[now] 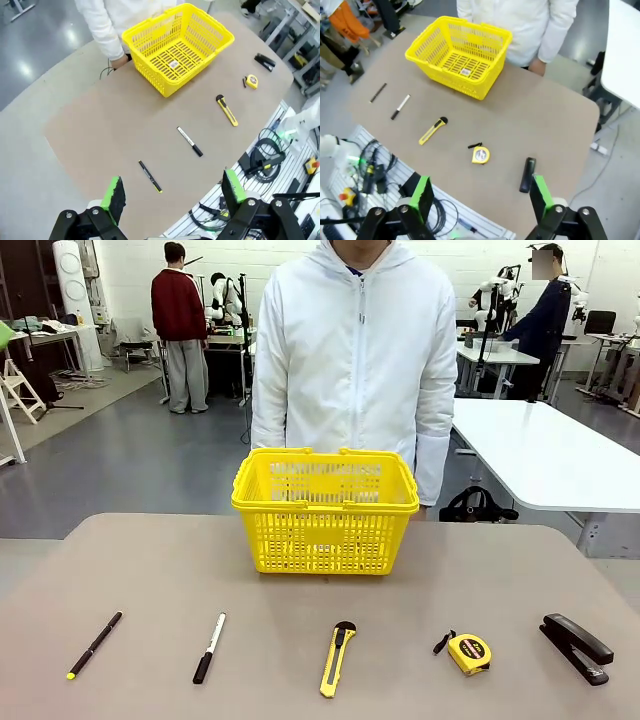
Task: Place the items the person wants into the basket.
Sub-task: Pick up the item the person points to and place it in the Market Basket.
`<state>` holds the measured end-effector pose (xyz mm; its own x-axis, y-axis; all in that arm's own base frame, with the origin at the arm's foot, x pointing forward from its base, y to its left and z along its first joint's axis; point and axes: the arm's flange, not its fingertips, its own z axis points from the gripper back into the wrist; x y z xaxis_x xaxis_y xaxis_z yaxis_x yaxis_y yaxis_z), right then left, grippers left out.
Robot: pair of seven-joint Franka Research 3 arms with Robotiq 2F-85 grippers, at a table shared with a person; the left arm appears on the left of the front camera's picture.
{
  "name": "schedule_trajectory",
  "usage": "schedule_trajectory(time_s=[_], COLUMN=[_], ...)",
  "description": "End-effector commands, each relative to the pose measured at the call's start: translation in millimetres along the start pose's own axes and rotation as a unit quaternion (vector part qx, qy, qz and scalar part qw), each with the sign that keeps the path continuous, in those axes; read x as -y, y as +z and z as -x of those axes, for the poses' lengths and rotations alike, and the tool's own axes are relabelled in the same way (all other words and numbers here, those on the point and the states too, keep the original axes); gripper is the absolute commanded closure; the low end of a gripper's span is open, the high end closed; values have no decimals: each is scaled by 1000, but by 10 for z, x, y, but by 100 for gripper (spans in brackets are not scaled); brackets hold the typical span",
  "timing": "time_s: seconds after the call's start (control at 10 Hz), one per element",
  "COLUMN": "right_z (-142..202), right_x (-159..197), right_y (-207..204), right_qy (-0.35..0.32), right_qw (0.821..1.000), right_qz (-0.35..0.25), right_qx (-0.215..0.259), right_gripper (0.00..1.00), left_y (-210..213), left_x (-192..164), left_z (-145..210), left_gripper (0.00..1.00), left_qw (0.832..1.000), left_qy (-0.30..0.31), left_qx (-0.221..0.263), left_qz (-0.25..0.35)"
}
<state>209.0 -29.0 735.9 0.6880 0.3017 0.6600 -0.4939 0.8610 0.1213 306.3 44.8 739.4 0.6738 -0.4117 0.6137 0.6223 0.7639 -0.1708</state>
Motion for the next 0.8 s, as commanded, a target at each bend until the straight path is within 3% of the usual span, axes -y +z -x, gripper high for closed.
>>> schedule_trajectory(time_s=[0.0,0.4,0.7], right_z=[114,265,258], right_x=[152,485,432], right_y=[-56,-91,-8], right_qy=[-12,-64,-57], right_qw=[1000,997,998], right_qz=[-17,-22,-12], right_qx=[17,27,13], right_gripper=[0,0,0], left_y=[-25,-45,1], left_x=[-94,-292,-329], left_z=[236,499,498], left_gripper=[0,0,0], left_qw=[999,995,996], left_qy=[34,74,75], left_qx=[12,17,12], left_qz=[25,58,51])
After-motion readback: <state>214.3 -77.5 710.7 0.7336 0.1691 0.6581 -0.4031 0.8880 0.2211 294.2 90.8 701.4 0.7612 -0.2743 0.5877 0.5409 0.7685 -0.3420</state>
